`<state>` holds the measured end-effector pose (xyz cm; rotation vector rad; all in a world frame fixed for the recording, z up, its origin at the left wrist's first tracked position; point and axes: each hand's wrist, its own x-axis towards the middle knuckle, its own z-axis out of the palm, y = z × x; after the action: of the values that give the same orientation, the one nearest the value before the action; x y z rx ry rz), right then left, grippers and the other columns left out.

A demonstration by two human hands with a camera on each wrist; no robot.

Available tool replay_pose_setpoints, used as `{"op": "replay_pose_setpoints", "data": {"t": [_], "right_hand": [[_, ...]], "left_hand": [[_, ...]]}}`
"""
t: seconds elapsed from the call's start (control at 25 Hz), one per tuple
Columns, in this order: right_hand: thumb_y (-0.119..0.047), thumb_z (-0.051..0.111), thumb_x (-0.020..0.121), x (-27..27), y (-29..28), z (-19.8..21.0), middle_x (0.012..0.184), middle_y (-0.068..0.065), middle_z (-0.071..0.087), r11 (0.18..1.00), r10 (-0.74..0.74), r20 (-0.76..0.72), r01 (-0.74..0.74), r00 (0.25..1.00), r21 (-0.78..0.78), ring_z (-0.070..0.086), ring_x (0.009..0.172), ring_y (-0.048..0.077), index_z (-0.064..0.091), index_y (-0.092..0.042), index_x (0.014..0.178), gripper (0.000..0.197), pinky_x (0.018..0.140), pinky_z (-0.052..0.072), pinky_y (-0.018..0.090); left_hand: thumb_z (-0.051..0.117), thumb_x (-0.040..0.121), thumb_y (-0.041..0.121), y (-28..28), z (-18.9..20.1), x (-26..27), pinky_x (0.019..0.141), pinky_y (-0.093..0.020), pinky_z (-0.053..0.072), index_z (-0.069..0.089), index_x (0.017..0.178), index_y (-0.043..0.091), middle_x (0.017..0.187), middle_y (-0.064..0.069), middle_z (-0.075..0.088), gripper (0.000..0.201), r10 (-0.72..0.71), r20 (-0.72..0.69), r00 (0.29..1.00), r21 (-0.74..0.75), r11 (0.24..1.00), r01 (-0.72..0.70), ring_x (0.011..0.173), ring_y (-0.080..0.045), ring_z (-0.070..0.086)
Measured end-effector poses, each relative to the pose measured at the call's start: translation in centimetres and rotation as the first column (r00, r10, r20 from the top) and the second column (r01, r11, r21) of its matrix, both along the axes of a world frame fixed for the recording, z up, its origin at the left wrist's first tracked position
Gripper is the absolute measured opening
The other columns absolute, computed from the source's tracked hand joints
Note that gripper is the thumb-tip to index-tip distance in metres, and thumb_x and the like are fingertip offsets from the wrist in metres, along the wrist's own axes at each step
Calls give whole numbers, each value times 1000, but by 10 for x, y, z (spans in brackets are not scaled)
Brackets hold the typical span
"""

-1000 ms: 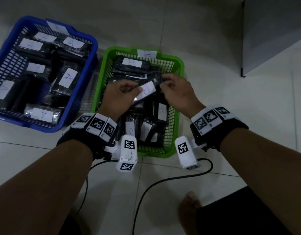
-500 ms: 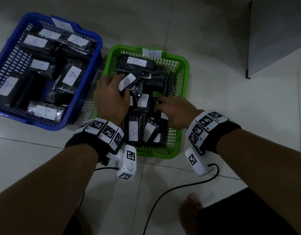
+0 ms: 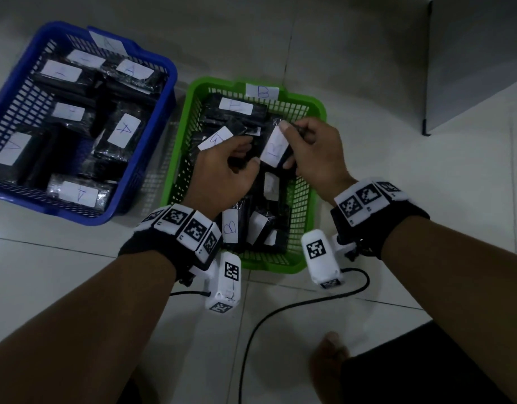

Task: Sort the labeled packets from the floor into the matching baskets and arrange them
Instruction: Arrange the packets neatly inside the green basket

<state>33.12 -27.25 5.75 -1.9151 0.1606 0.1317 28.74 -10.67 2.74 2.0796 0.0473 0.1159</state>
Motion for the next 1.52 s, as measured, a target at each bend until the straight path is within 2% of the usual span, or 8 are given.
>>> {"op": "replay_pose_setpoints", "data": {"t": [0.2,0.36,0.52,0.72,1.0,1.2,1.4,1.52], "right_hand": [[-34,61,94,-5,13,-9,69,-8,65,992,-14,-194,38,981,119,59,59,2,67,-18,79,23,56,52,24],[-30,58,95,-12,15,-29,107,3,68,945,-31,-105,-5,994,-327,63,104,18,67,-12,110,26,87,45,23],[-13,55,86,-18,25,-47,132,14,52,865,22,-67,-52,998,-499,52,121,31,59,-5,119,33,102,45,32],[-9,56,84,-11,24,-49,120,19,58,837,-47,-114,-23,992,-546,58,107,35,52,0,121,38,89,53,43],[-3,54,90,2,11,-42,99,23,66,782,88,-270,-234,959,-577,65,91,34,61,9,99,17,67,52,34],[-9,46,96,-2,10,-43,100,21,64,818,11,-182,-113,983,-565,62,93,34,61,6,97,21,60,35,28],[-10,53,93,7,10,-49,113,14,67,875,83,-41,-93,996,-475,64,100,30,52,-7,131,38,80,48,24],[-6,46,93,9,6,-46,102,14,69,876,-1,3,2,1000,-483,65,92,29,61,-5,118,30,69,38,18]], "left_hand": [[77,81,21,0,1,10,81,-30,59,71,106,13,96,7,74,27,84,-171,982,-232,965,-123,87,-5,71],[71,85,28,15,-3,11,79,-19,55,70,110,15,98,2,73,28,263,-48,964,-17,964,-264,85,-6,67],[63,88,31,24,-14,5,86,-36,57,60,123,19,112,0,69,37,342,-39,939,21,940,-341,99,-14,67],[60,92,31,22,-10,2,88,-31,45,55,133,20,129,-8,55,43,332,-54,942,293,907,-303,111,-24,58],[61,89,30,23,-11,3,95,-40,45,53,136,19,132,-11,49,48,303,-26,953,392,880,-269,122,-27,46],[66,81,25,19,-9,7,89,-44,40,64,120,23,128,-7,53,40,220,82,972,533,815,-229,119,-30,47],[65,80,16,13,-6,12,85,-39,45,69,110,15,111,-10,61,30,63,222,973,433,888,-157,104,-30,56],[62,87,17,7,-6,13,81,-31,51,71,106,10,101,-8,65,23,5,224,975,317,945,-78,94,-23,61]]}}
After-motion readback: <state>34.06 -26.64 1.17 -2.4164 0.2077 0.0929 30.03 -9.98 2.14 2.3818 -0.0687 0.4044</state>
